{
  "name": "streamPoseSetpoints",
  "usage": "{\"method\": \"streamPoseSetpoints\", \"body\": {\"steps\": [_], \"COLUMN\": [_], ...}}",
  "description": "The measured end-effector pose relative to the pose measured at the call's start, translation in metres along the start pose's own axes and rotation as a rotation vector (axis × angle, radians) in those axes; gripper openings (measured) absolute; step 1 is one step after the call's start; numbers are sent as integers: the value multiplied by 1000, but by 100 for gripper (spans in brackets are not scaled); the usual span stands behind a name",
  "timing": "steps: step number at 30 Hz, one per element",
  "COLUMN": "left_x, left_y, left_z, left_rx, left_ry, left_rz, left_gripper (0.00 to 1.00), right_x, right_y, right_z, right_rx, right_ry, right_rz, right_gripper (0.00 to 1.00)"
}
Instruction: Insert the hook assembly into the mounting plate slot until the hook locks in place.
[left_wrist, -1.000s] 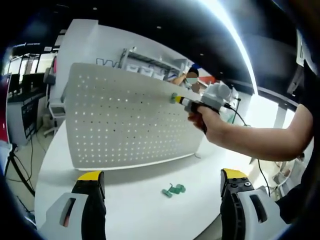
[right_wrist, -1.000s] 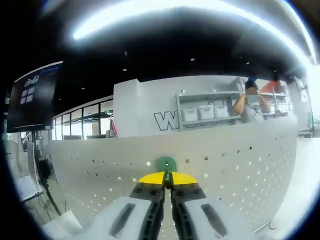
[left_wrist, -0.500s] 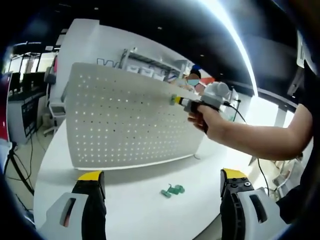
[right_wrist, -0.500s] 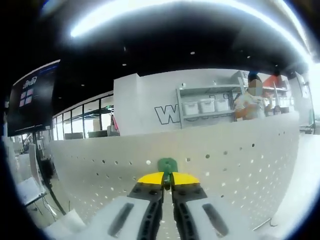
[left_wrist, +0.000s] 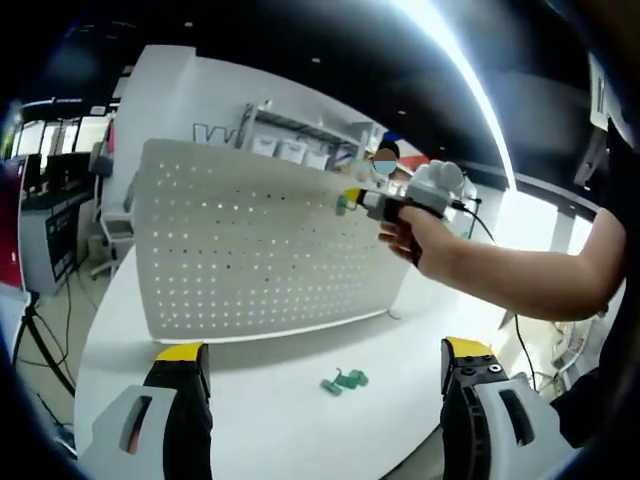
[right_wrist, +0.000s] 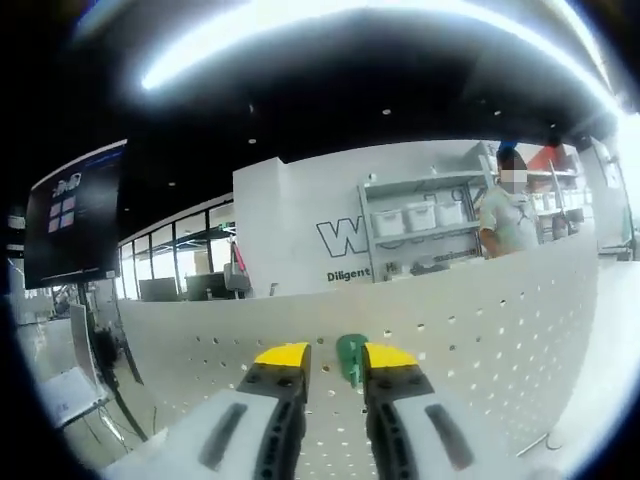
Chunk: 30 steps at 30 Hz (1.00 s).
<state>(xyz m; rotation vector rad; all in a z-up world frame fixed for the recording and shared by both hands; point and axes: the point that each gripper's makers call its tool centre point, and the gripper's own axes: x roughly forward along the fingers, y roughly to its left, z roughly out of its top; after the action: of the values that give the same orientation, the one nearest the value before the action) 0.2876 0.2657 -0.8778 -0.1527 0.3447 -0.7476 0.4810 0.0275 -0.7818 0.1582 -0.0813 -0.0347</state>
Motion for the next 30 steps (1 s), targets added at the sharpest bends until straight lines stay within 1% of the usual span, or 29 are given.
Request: {"method": "streamPoseSetpoints", "body": {"steps": [3, 6, 10, 13, 17, 21, 24, 29, 30], "left_x": [-2, -3, -4, -5, -7, -9, -9, -8, -8], "left_y": [-3, -7, -15, -19, -24, -28, -31, -37, -38], "left_z": [-2, -6, -11, -17, -25, -33, -39, -51, -53], "left_rx": [5, 7, 5, -1, -2, 2, 3, -17, -19], "left_ry": [5, 15, 30, 47, 68, 98, 115, 146, 150], "left_rz": [1, 4, 0, 1, 7, 16, 19, 16, 16], "left_gripper": [97, 97, 98, 98, 98, 98, 98, 98, 98], "right_x": [-9, -19, -39, -57, -76, -96, -112, -136, -142], "right_y": [-1, -4, -12, -22, -33, -42, -45, -49, -48], "right_z": [4, 3, -6, -11, -19, -32, -44, -68, -78], "right_rx": [1, 7, -5, -18, -29, -56, -115, -113, -120], "right_ry": [-5, 1, 38, 56, 86, 130, 175, 255, 294], "right_rz": [9, 14, 23, 16, 17, 26, 53, 87, 115], "right_gripper": [20, 21, 21, 22, 23, 24, 24, 25, 26]}}
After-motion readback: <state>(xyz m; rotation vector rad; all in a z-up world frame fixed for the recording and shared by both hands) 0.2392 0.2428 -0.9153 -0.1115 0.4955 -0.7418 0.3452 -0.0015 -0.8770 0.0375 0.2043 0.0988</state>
